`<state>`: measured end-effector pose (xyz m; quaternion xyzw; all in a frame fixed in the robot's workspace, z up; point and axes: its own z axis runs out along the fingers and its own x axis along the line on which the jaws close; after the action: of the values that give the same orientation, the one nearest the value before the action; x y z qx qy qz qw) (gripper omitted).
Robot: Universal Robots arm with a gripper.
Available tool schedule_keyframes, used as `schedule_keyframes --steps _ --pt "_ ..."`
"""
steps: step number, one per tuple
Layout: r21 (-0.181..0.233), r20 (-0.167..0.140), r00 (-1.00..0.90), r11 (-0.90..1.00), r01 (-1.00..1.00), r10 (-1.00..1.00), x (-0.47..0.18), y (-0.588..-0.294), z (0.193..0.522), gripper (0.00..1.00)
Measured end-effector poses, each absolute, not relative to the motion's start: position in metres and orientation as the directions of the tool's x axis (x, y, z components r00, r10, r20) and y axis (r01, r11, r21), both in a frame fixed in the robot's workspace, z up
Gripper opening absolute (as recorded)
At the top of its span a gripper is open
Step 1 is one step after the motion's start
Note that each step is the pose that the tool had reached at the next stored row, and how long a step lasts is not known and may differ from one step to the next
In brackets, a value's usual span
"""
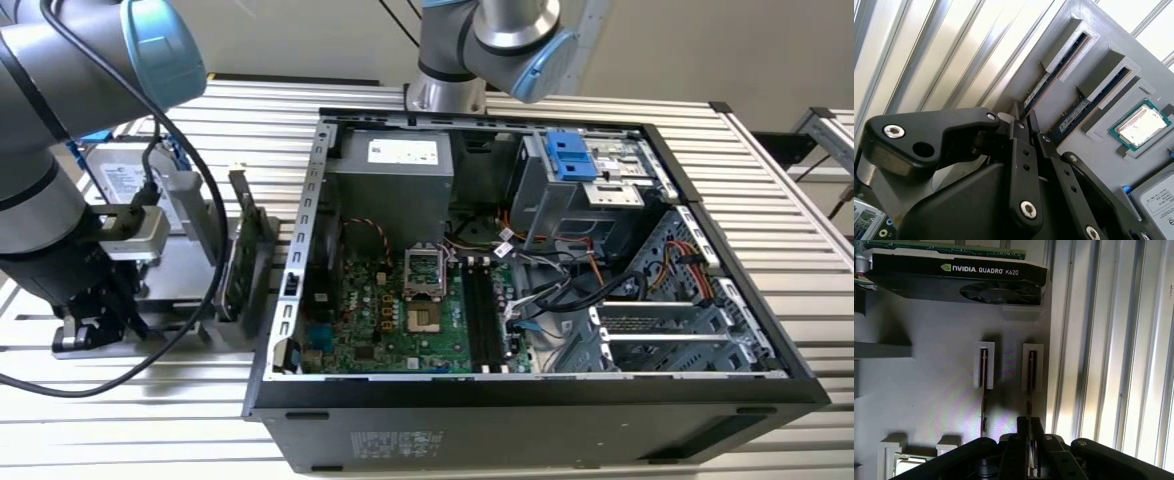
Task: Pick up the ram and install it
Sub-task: 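Pick up the ram and move it above insertion slot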
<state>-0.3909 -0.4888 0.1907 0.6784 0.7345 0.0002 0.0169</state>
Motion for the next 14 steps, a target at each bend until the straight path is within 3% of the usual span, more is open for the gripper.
schedule_keyframes --steps 14 --pt "0.023 -0.024 -0.079 0.080 0.997 0.997 -0.3909 -0.4887 0.1934 0.00"
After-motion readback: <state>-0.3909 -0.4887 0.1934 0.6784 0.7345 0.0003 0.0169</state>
